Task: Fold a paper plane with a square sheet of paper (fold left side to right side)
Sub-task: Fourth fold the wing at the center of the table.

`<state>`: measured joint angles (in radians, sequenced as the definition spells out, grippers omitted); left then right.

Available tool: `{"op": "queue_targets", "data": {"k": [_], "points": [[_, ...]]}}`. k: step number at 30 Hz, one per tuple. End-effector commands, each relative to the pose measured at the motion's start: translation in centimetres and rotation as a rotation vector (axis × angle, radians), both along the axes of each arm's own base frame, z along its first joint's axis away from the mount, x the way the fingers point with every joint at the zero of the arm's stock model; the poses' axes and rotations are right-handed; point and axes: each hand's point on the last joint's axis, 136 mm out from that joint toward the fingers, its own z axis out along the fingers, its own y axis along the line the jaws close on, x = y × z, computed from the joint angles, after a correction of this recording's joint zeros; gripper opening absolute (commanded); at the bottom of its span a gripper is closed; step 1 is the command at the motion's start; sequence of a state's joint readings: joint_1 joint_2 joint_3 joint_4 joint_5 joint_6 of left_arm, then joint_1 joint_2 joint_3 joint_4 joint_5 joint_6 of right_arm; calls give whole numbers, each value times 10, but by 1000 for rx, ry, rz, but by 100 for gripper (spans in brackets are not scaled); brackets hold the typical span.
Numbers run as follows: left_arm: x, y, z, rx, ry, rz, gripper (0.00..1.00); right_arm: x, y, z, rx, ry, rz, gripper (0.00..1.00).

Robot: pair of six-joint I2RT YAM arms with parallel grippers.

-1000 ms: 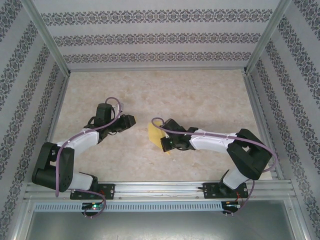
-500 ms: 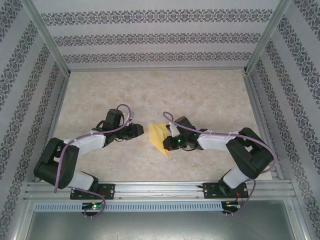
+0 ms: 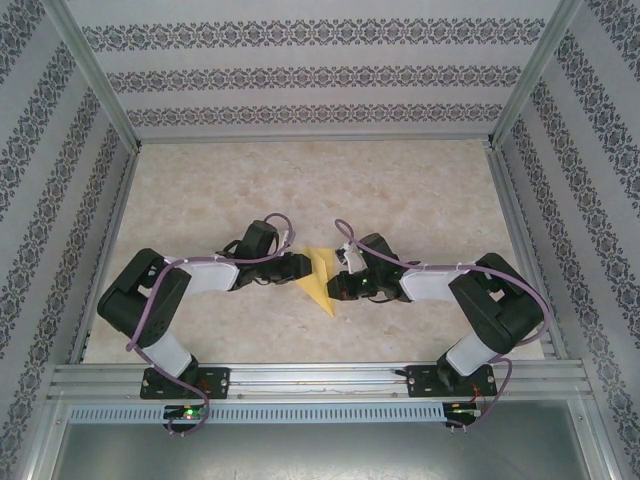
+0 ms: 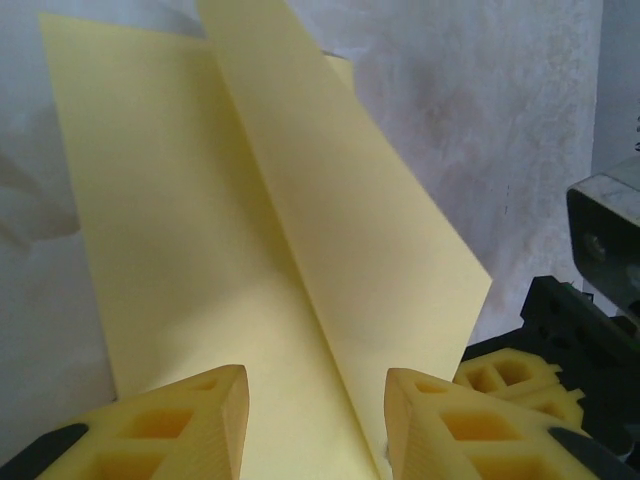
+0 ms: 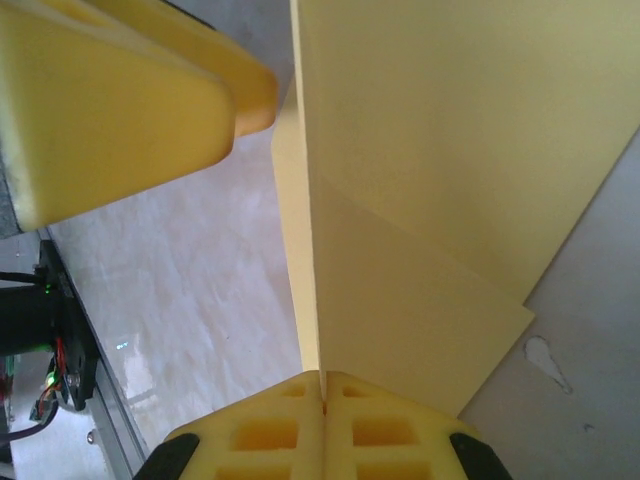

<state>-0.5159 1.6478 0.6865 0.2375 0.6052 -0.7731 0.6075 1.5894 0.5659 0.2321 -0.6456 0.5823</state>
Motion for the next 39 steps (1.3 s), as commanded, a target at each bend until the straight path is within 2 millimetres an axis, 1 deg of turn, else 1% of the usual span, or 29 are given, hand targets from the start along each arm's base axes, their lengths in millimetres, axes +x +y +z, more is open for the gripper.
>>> {"op": "queue_targets", "data": {"k": [1, 10, 15, 24, 28, 34, 39], "points": [[12, -13, 8, -25, -38, 10, 40, -1, 1, -1, 36, 17, 3, 0], [15, -24, 5, -12, -29, -1, 41, -2, 1, -6, 47, 39, 3, 0], [15, -21, -4, 29, -5, 12, 41, -1, 1, -8, 53, 47, 1, 0], [13, -12, -25, 112, 60, 42, 41, -1, 1, -12, 55, 59, -2, 0], [13, -10, -31, 133, 74, 48, 41, -2, 1, -14, 59, 66, -2, 0], [12, -6, -38, 161, 89, 55, 41, -1, 3, -9, 74, 62, -5, 7], [11, -4, -42, 175, 100, 58, 41, 3, 4, 9, 108, 28, -12, 17]]}}
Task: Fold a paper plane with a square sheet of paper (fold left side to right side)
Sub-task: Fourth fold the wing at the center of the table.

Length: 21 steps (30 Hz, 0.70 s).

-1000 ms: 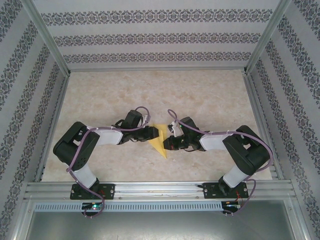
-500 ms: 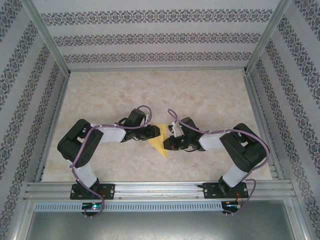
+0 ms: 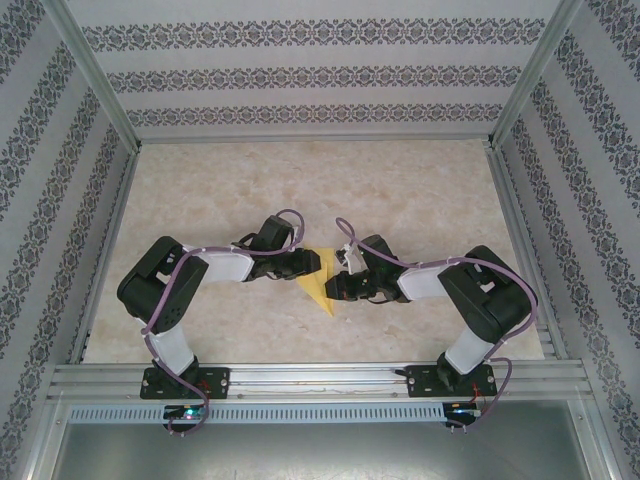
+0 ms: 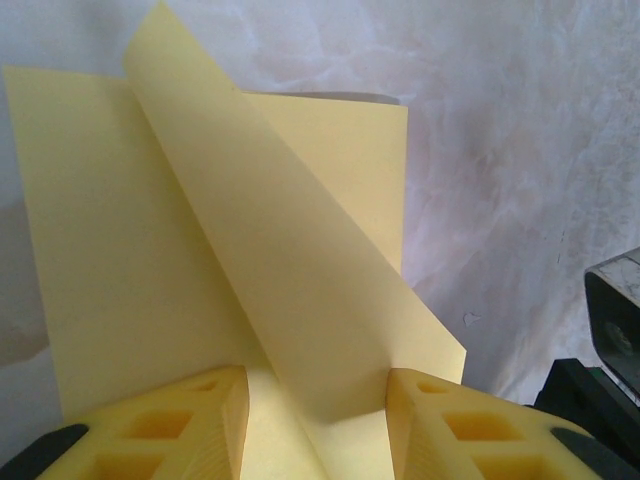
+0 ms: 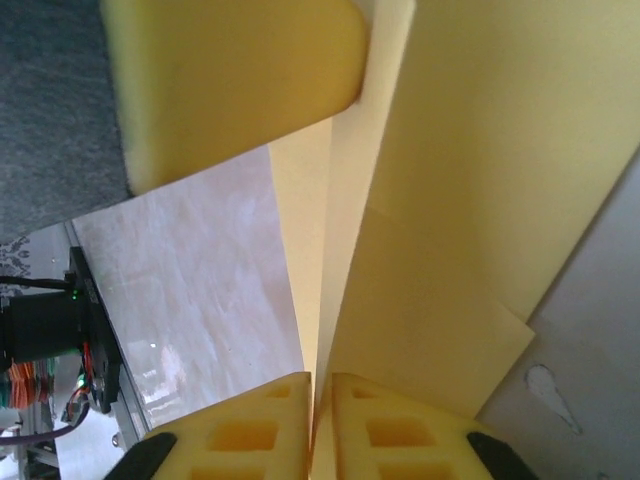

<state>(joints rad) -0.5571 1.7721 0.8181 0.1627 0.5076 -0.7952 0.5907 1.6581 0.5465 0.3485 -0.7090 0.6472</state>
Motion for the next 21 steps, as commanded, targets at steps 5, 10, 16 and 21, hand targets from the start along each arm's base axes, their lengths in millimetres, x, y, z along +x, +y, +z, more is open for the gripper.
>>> {"op": "queue_targets", "data": {"k": [5, 10, 16, 21], "points": [[-9, 9, -22, 81, 63, 20, 41, 10, -7, 33, 81, -59, -29, 31], [-9, 10, -21, 81, 62, 21, 41, 24, -12, 38, 97, -63, -57, 38], [-10, 9, -22, 78, 62, 22, 41, 38, -7, 32, 83, -52, -73, 39], [-9, 9, -21, 77, 59, 20, 41, 42, -2, 23, 79, -33, -69, 38]]}}
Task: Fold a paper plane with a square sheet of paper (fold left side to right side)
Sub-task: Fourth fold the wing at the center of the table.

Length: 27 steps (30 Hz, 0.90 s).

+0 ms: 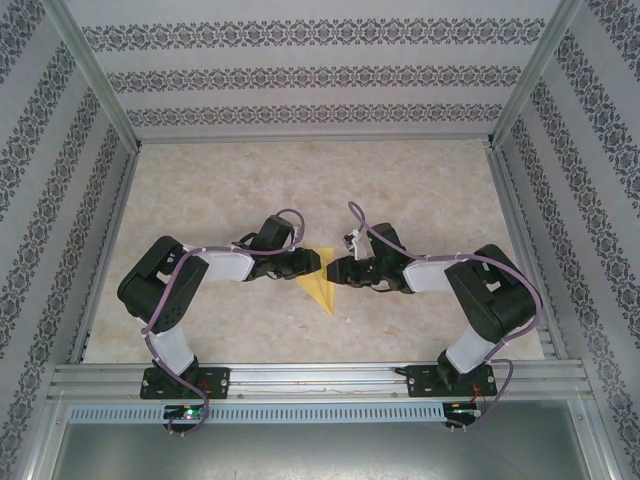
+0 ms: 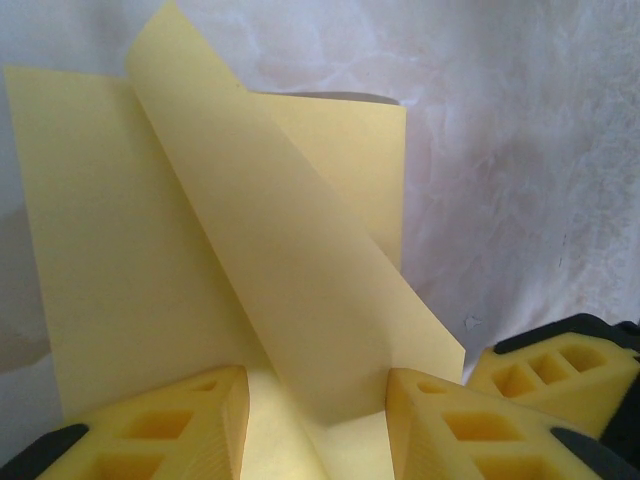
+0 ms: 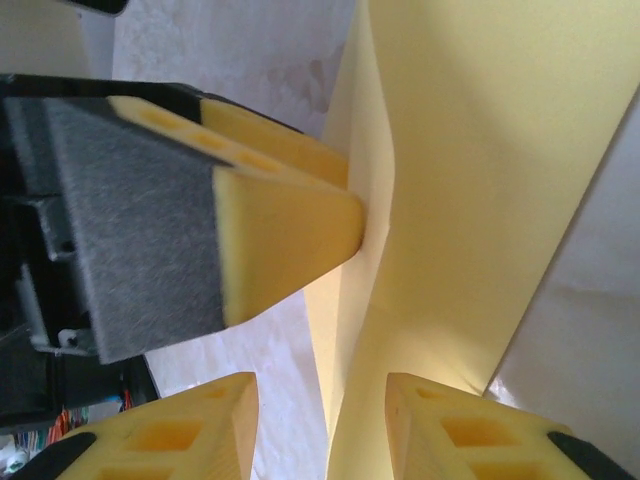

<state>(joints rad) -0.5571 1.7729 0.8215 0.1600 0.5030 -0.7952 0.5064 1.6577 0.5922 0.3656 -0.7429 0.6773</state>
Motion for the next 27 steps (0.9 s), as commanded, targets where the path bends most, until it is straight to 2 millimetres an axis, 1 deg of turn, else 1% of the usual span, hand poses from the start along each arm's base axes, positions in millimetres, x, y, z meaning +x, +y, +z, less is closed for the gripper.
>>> {"op": "queue_targets", "data": {"k": [1, 4, 7, 13, 15, 18, 27], "points": [[-9, 9, -21, 72, 59, 18, 41, 8, 7, 2, 19, -18, 8, 37], [-9, 8, -21, 70, 60, 18, 41, 7, 9, -2, 12, -10, 13, 33], [-10, 9, -22, 72, 63, 19, 41, 7, 8, -6, 2, -3, 10, 27], [-10, 9, -21, 74, 62, 18, 41, 6, 6, -12, -12, 9, 8, 9], [-10, 9, -21, 74, 61, 16, 41, 5, 5, -14, -22, 12, 6, 4], [-11, 9, -21, 75, 62, 16, 41, 6, 2, -17, -40, 14, 0, 2], [-11, 10, -21, 77, 61, 16, 41, 8, -3, -25, -75, 26, -9, 2]]}}
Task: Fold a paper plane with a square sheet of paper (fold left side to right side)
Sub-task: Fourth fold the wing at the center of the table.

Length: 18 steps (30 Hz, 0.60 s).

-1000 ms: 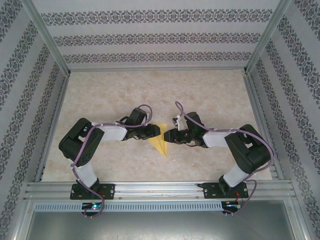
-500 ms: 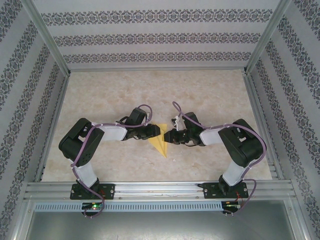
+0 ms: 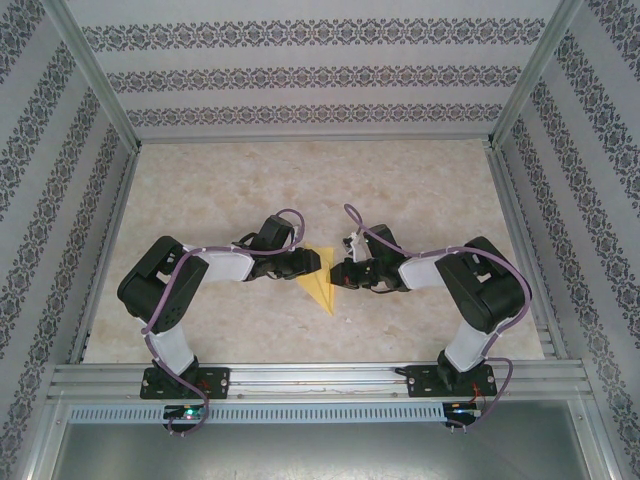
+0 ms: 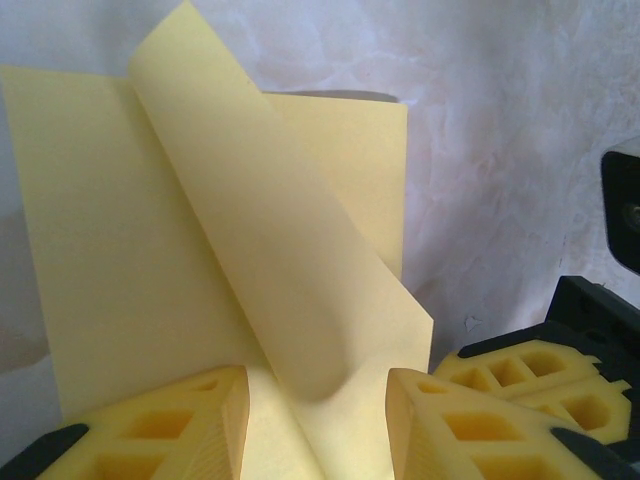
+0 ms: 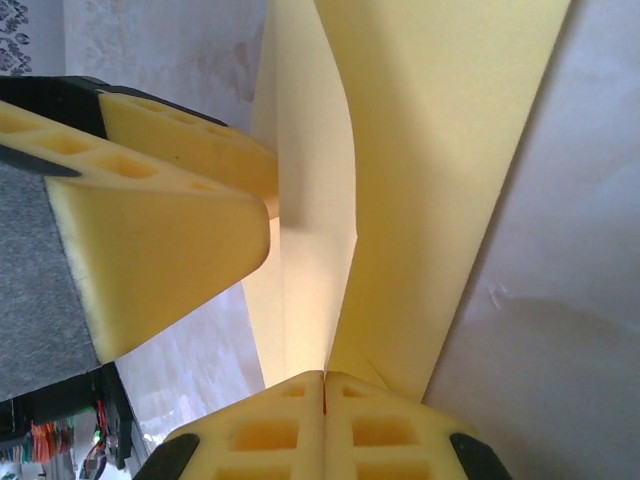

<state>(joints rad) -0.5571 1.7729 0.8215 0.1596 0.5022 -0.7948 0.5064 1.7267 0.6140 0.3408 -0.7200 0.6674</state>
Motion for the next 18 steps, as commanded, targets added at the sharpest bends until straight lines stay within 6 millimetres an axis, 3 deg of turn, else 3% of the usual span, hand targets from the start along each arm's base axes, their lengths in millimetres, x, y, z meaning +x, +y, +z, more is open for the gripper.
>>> {"op": "queue_targets", "data": {"k": [1, 18], "points": [[-10, 10, -21, 77, 60, 16, 41, 6, -1, -3, -25, -20, 1, 2], [-11, 9, -20, 75, 59, 13, 41, 4, -7, -14, -68, 5, -19, 1]]}}
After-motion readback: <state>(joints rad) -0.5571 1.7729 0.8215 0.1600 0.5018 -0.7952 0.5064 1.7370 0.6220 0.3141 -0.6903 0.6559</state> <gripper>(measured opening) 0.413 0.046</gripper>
